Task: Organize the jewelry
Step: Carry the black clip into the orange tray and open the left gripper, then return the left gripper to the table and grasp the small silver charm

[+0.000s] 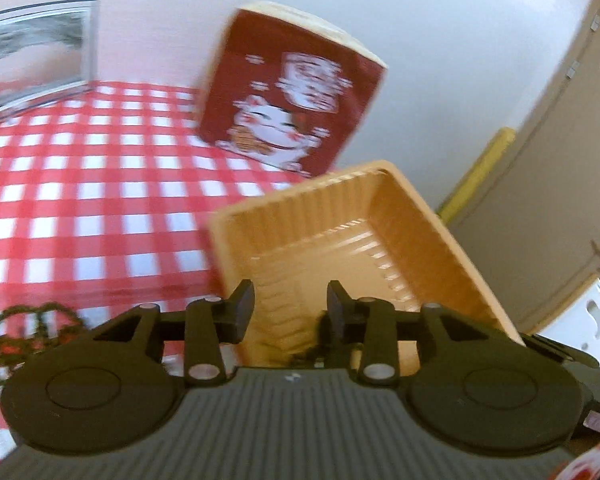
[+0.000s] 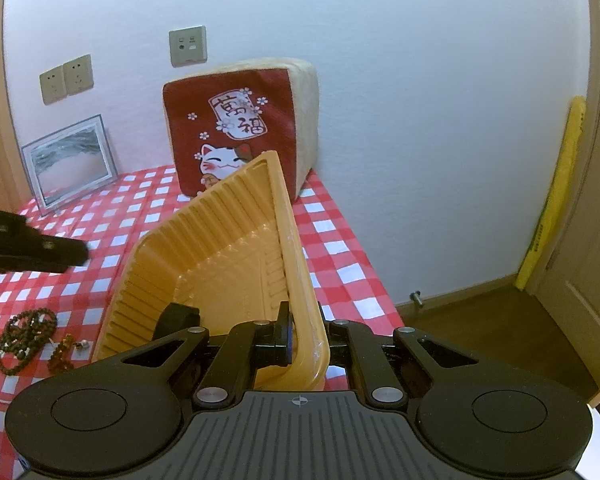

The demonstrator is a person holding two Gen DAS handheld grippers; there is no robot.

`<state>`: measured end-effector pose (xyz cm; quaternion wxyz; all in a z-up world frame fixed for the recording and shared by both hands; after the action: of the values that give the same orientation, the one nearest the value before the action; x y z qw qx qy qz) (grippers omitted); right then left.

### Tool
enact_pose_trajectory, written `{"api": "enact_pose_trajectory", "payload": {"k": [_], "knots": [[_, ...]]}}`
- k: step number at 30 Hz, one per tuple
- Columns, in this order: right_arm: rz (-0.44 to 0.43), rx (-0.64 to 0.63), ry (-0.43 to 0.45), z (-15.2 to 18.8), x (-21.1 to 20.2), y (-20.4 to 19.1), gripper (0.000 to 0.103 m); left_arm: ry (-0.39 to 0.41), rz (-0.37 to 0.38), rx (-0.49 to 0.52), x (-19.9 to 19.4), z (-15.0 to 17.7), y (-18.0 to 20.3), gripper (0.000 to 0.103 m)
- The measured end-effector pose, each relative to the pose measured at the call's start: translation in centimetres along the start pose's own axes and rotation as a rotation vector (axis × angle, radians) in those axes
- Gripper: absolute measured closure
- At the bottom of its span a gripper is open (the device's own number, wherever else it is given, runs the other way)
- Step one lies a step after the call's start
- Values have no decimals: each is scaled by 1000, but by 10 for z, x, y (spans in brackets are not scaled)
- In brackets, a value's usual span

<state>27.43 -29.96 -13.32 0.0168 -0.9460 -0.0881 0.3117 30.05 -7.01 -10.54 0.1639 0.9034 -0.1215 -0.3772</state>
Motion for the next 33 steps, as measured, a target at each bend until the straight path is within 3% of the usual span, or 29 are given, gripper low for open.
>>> {"api": "enact_pose_trajectory", "payload": {"k": [12,18,33], "knots": [[22,4,1,2,0,5,96,13,-233,-74,-58,11,-98,63],[32,4,-4,3,0,8,96,2,-311,-85,-81,27,-125,62],[60,0,-6,4,-3,11,96,-51,-337,-76,-100,71,-132,59]]}}
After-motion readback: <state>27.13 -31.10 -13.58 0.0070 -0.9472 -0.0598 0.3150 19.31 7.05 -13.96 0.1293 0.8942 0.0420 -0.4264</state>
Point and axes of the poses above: each gripper's, at about its wrist camera, not at the fingertips, and x roughly the way its jaws point, y to its right, z to its underside, the point moved 8 cm from there along x, roughly the way its jaws point, and after that the axes turned 3 degrees about -x, right-handed, at the moved point
